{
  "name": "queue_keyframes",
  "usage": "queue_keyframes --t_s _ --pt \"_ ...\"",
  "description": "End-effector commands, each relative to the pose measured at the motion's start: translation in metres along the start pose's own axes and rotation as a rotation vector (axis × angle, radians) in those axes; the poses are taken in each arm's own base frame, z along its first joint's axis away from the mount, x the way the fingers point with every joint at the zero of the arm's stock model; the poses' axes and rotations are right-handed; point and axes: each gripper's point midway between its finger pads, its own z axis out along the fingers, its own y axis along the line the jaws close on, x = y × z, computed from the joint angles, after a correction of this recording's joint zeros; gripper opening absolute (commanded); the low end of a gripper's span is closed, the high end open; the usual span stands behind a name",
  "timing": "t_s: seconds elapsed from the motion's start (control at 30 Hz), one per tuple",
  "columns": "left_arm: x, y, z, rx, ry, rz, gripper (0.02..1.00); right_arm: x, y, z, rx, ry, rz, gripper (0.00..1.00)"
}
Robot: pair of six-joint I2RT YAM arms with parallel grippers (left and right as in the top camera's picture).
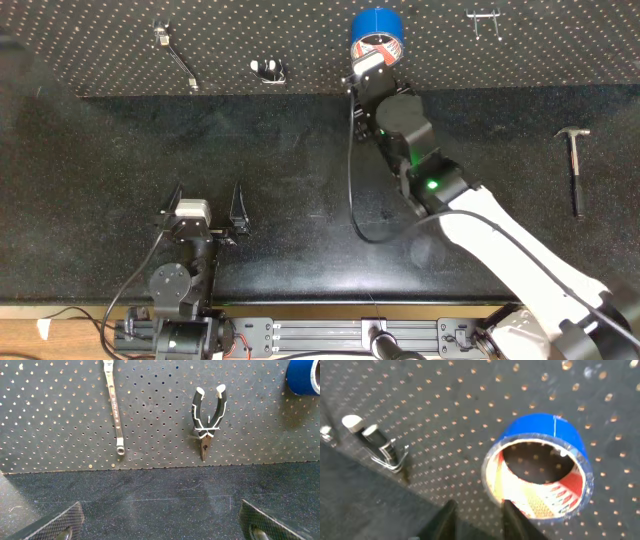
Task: Place Tools Onto Pegboard
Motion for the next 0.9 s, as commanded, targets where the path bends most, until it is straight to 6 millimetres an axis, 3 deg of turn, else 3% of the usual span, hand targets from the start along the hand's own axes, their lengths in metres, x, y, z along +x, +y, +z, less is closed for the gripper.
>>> queue_keyframes --t_s 0.03,0.1,0.17,0.2,0.3,0.37,0.47,0.6,0.7,0.9 --pt "0.001 -0.002 0.0 0.011 0.002 0.002 0.998 -0.004 0.006 -0.033 -0.067 0.045 0.035 0.52" --pt "0.001 -0.002 0.0 0.011 0.002 0.002 0.996 0.039 -0.001 -0.057 -0.058 0.248 0.078 0.52" --pt "0.001 -0.002 0.0 0.011 0.002 0.002 0.996 0.097 -0.03 -0.086 0.029 0.491 0.168 0.52" --pt "0.001 -0.002 0.0 0.011 0.002 0.002 0.996 0.147 -0.075 -0.11 0.178 0.67 0.216 0.527" --pt "0.001 -0.002 0.0 0.011 0.002 0.002 0.996 0.205 -0.15 -0.149 0.405 0.838 0.347 0.527" --pt "0.001 -0.002 0.0 0.011 0.002 0.002 0.996 0.238 -0.186 -0.172 0.412 0.915 0.442 0.527" --pt "0.001 -0.002 0.0 0.011 0.002 0.002 0.996 0.276 -0.221 -0.201 0.428 0.98 0.551 0.619" --pt "0.001 -0.002 0.0 0.011 0.002 0.002 0.996 0.31 -0.235 -0.223 0.405 1.073 0.565 0.724" --pt "0.001 -0.002 0.0 0.011 0.002 0.002 0.996 0.318 -0.24 -0.218 0.385 1.08 0.533 0.809" --pt "0.001 -0.002 0.0 0.011 0.002 0.002 0.996 0.332 -0.256 -0.21 0.36 1.073 0.465 0.812"
